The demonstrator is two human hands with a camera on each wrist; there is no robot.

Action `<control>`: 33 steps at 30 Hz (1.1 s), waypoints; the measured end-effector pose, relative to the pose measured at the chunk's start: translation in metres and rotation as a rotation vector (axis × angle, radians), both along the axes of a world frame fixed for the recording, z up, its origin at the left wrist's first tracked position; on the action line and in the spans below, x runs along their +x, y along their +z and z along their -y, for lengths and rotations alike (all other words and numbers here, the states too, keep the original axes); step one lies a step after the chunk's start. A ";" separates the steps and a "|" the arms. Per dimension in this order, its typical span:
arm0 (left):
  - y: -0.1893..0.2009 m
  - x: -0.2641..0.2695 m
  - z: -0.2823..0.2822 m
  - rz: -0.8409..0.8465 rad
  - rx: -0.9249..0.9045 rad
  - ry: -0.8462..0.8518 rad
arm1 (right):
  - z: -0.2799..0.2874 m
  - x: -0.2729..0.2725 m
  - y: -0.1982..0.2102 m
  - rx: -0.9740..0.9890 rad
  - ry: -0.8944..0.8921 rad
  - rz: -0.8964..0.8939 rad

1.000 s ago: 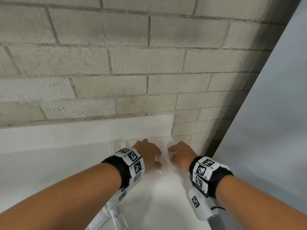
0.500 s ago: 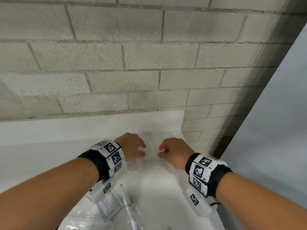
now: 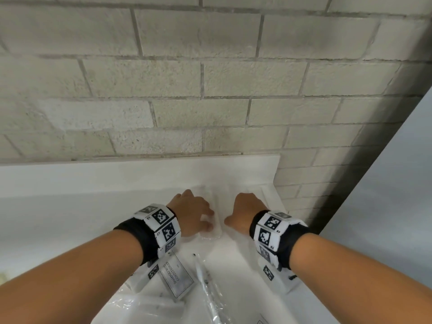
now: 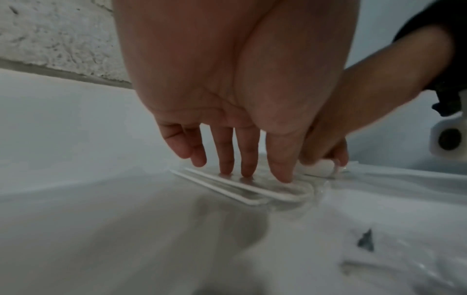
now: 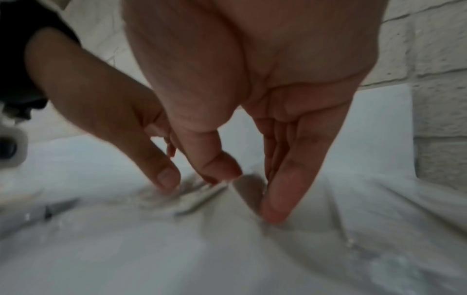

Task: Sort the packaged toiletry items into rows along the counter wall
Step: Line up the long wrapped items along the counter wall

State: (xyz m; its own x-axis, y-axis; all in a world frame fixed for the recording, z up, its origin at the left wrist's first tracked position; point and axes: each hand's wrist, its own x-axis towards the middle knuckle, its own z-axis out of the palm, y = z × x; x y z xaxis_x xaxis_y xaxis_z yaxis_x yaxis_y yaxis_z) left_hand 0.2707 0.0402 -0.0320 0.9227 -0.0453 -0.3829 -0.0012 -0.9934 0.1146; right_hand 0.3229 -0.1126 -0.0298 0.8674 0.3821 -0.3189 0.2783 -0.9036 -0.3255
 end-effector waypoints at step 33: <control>0.006 0.027 0.035 0.120 -0.217 0.411 | 0.025 0.005 -0.002 -0.224 0.325 0.052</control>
